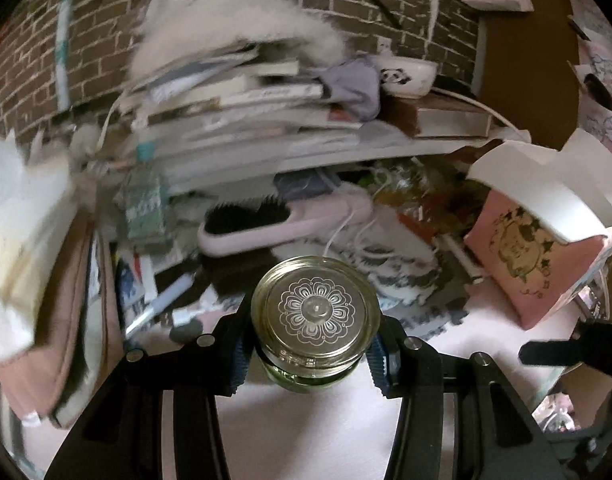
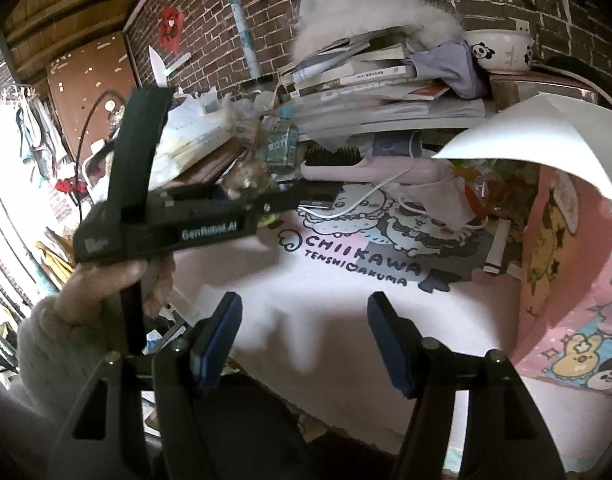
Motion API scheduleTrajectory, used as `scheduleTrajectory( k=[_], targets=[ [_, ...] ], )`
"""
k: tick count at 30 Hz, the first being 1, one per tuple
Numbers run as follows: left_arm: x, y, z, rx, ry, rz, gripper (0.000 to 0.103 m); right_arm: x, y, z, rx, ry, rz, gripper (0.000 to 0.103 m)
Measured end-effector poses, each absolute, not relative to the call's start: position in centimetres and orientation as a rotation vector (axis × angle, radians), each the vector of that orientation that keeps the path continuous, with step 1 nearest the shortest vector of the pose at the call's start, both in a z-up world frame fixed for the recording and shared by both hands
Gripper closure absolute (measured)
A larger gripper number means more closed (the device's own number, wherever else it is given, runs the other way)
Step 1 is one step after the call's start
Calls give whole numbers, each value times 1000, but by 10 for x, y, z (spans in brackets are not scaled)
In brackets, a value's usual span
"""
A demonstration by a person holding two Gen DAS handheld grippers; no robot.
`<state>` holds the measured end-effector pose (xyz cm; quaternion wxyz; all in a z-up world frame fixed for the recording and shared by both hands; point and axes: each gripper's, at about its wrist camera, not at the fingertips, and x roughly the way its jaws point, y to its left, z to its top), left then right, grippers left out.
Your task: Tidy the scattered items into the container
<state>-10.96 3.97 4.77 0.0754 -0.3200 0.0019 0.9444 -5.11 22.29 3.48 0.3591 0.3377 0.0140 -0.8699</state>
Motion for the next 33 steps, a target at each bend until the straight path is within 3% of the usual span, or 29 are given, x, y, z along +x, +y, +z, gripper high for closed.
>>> scheduleTrajectory(
  k=[19, 20, 21, 22, 32, 33],
  targets=[
    [-124, 172, 147, -712, 276, 2690, 61, -29, 270, 14, 933, 51, -2239, 41],
    [-125, 182, 150, -705, 285, 2662, 67, -28, 271, 13, 935, 49, -2239, 41],
    [-127, 190, 153, -696, 292, 2636, 95, -27, 273, 12, 939, 44, -2237, 41],
    [-129, 199, 155, -701, 294, 2610, 99, -27, 275, 11, 942, 37, -2236, 41],
    [-151, 230, 145, -735, 346, 2552, 97, -25, 292, 12, 942, -14, -2253, 41],
    [-149, 219, 148, -720, 320, 2578, 77, -24, 293, 11, 943, -12, -2255, 41]
  ],
)
